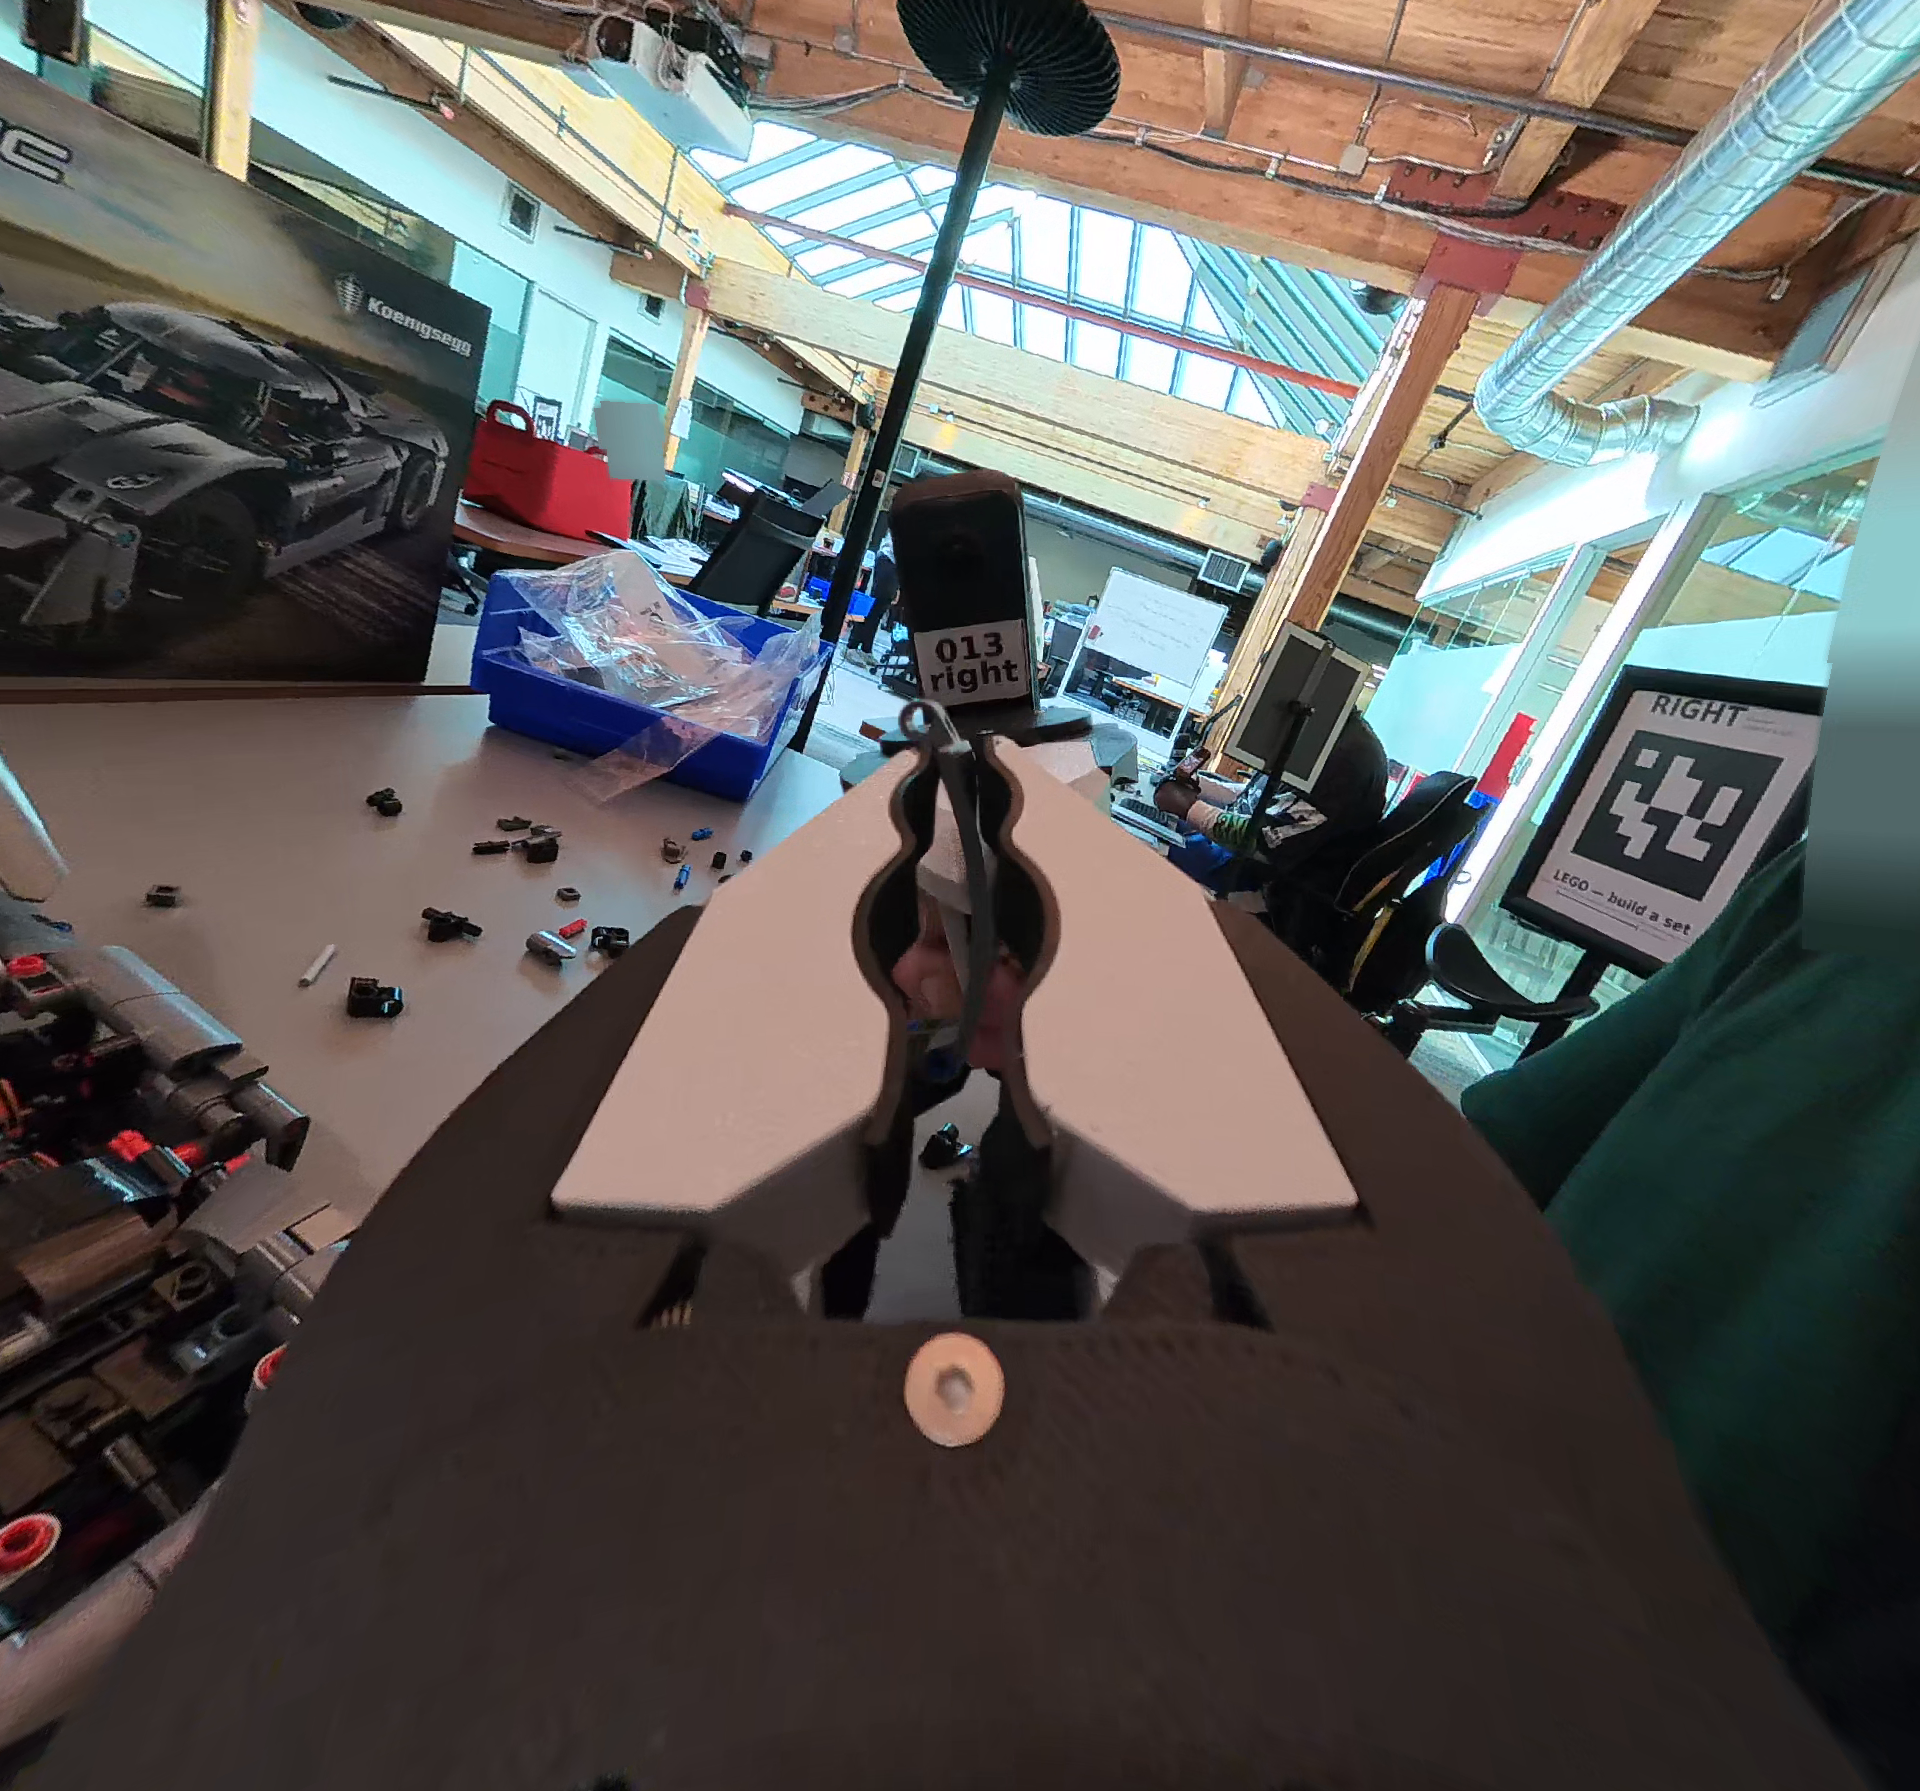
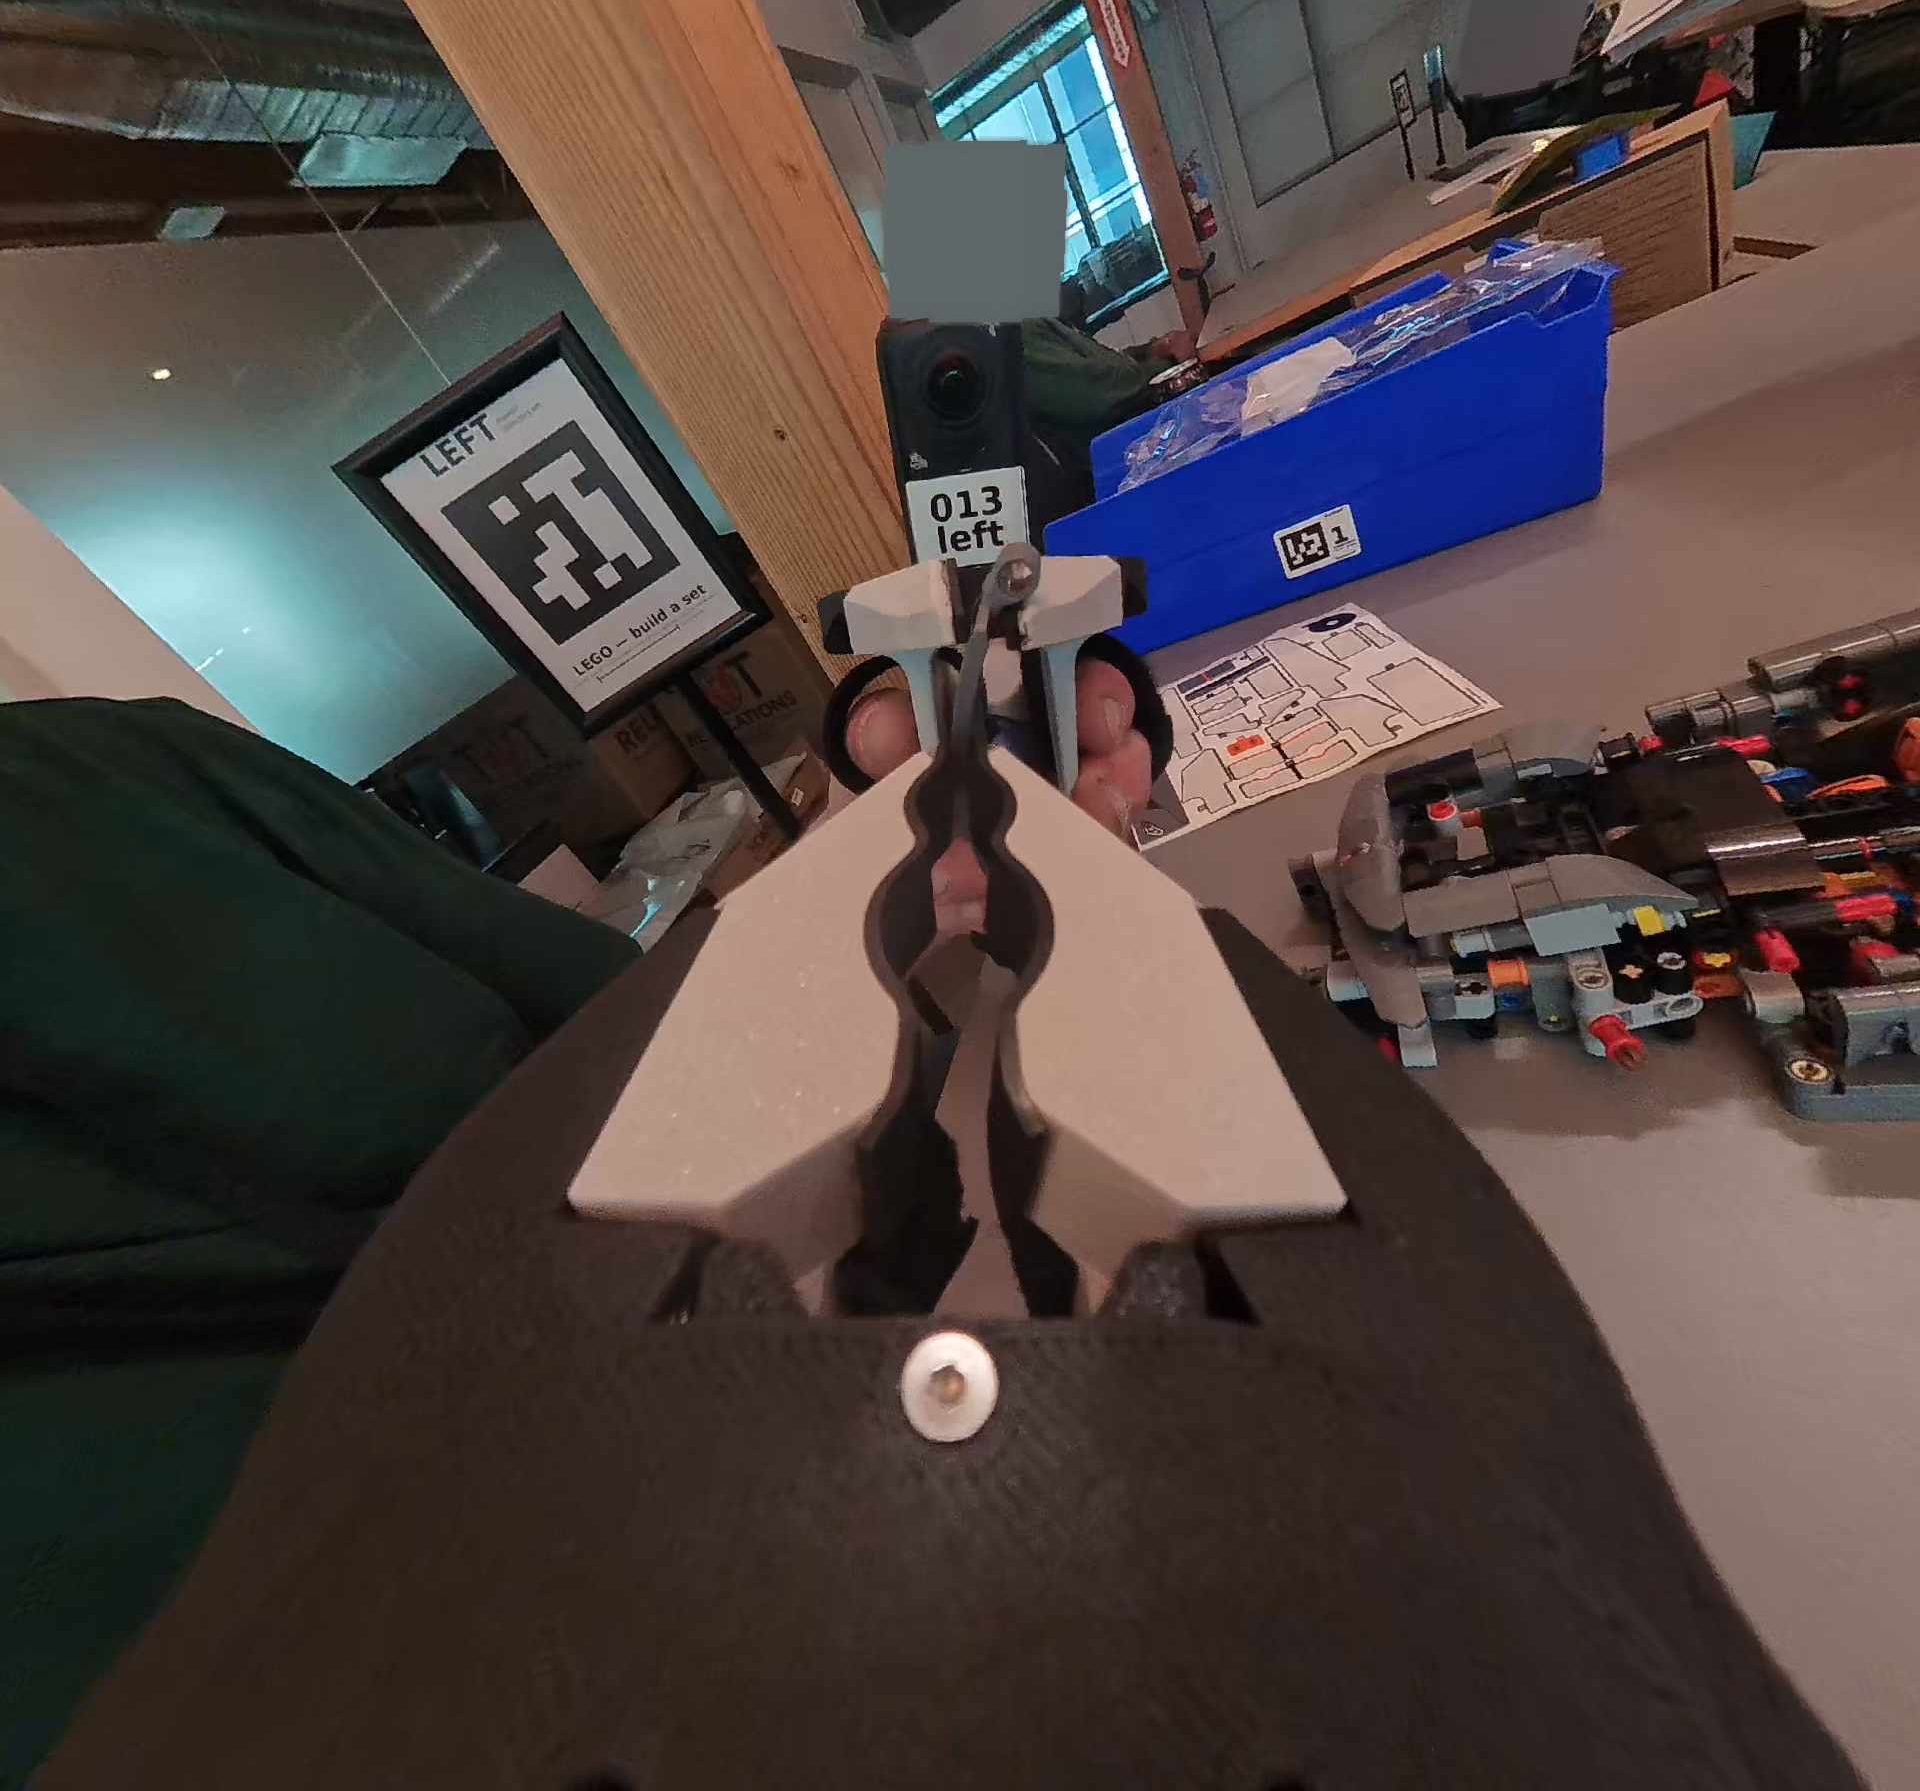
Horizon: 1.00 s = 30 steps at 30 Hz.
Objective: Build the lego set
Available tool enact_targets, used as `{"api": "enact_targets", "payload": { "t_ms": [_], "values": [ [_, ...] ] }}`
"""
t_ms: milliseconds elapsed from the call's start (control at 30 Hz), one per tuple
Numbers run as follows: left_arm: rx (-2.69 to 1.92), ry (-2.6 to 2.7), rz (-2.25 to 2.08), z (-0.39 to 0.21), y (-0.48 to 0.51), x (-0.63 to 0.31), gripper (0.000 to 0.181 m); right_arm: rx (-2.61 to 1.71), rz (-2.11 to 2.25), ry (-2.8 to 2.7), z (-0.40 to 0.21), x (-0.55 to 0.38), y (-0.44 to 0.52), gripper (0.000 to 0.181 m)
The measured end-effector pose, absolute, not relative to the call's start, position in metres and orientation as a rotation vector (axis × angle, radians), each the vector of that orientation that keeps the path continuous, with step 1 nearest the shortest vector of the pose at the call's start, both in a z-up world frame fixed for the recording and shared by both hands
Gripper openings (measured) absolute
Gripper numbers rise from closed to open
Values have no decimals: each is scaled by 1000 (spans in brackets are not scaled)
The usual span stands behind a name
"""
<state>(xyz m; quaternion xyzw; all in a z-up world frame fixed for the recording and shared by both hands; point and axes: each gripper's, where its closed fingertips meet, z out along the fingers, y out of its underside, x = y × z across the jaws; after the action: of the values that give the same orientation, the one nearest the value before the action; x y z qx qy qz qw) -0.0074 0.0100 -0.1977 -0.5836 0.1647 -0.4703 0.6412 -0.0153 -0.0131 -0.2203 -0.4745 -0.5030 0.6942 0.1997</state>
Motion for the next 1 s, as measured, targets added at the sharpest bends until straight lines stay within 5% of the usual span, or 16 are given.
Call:
{"api": "enact_targets", "payload": {
  "t_ms": [433,567,700,1000],
  "values": [
    [-1313,349,-1107,-201,7,-8,0,-1374,1889,-1424,-226,-16,-11,2],
    [-1228,191,-1094,-191,14,-26,0,-1398,1757,-1336,-226,-18,2,35],
    [-1173,87,-1080,-187,17,-38,0,-1354,1458,-1279,-222,-18,7,46],
    [-1133,80,-1091,-182,14,-25,0,-1355,1064,-1314,-234,-44,0,20]
  ]
}}
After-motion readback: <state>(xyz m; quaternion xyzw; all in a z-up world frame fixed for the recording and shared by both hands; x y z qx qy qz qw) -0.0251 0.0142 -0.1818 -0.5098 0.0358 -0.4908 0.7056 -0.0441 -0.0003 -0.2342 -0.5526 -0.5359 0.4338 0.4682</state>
